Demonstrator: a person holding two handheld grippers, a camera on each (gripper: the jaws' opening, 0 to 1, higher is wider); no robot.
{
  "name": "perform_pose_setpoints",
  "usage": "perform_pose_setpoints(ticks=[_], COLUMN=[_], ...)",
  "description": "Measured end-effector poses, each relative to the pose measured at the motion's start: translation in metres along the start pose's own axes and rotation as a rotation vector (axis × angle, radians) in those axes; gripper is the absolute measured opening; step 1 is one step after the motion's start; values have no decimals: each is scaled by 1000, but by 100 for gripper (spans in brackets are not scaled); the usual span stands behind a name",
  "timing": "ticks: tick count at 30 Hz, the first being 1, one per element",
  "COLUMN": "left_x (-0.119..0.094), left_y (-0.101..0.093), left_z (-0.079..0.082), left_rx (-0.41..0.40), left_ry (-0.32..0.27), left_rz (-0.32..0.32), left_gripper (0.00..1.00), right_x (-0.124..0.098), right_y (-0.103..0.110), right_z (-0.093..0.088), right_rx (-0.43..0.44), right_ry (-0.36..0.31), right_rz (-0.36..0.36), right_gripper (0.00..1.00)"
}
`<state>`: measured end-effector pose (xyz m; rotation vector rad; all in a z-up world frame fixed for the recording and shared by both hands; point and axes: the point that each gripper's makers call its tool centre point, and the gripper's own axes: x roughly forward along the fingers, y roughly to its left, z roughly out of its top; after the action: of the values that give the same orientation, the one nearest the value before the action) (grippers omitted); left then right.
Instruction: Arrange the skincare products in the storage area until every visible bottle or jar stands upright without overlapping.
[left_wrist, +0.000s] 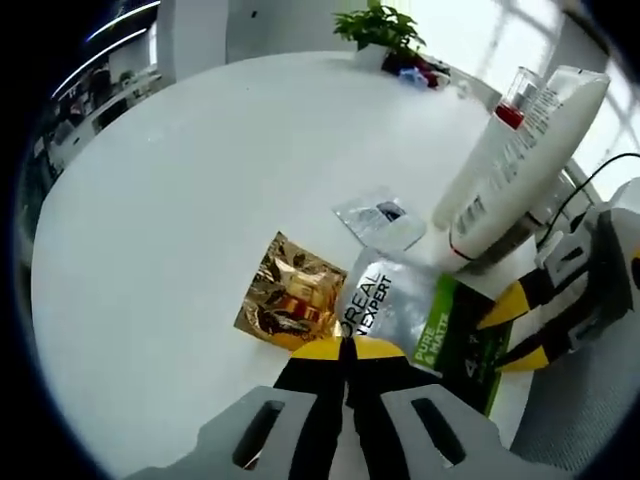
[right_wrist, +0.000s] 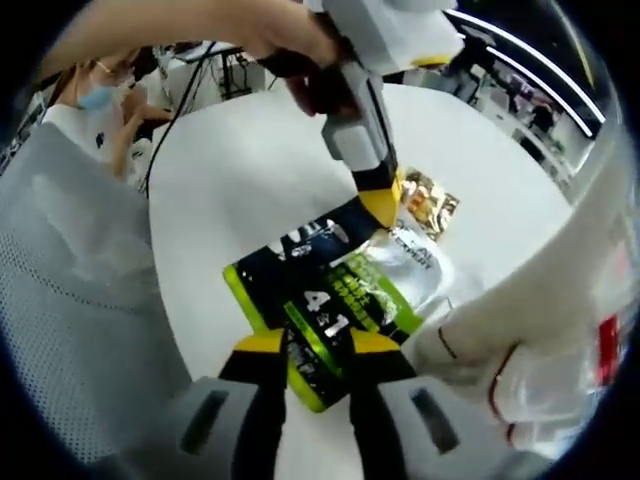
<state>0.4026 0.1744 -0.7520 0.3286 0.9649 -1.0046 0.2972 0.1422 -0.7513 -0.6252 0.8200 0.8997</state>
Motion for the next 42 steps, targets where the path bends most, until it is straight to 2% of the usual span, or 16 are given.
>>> perform_pose_setpoints(ticks=[5, 18, 27, 31, 36, 39, 42], left_x=[1, 3, -3, -14, -28, -29, -26], left_y=[3, 3, 4, 11, 8, 0, -9], left_z=[3, 7, 13, 23, 35, 34, 26], left_rx=[2, 20, 171, 223, 259, 280, 342], left_ry=[-6, -7, -23, -52, -94, -89, -48], left_rz=[4, 7, 36, 99, 124, 107, 99], left_gripper=[0, 0, 3, 1, 5, 8, 10], right_x=[1, 1, 1, 1, 1, 0, 0], right_y=[-2, -4, -4, -4, -3, -6, -5], right_z=[1, 0, -1, -1, -1, -1, -1], right_rx=[-29, -17, 2, 9, 4, 3, 9], right_ry=[5, 7, 6, 4, 6, 6, 4], right_rz=[-13, -18, -4, 0, 1, -9, -6], right_gripper=[22, 22, 21, 21, 21, 24, 23])
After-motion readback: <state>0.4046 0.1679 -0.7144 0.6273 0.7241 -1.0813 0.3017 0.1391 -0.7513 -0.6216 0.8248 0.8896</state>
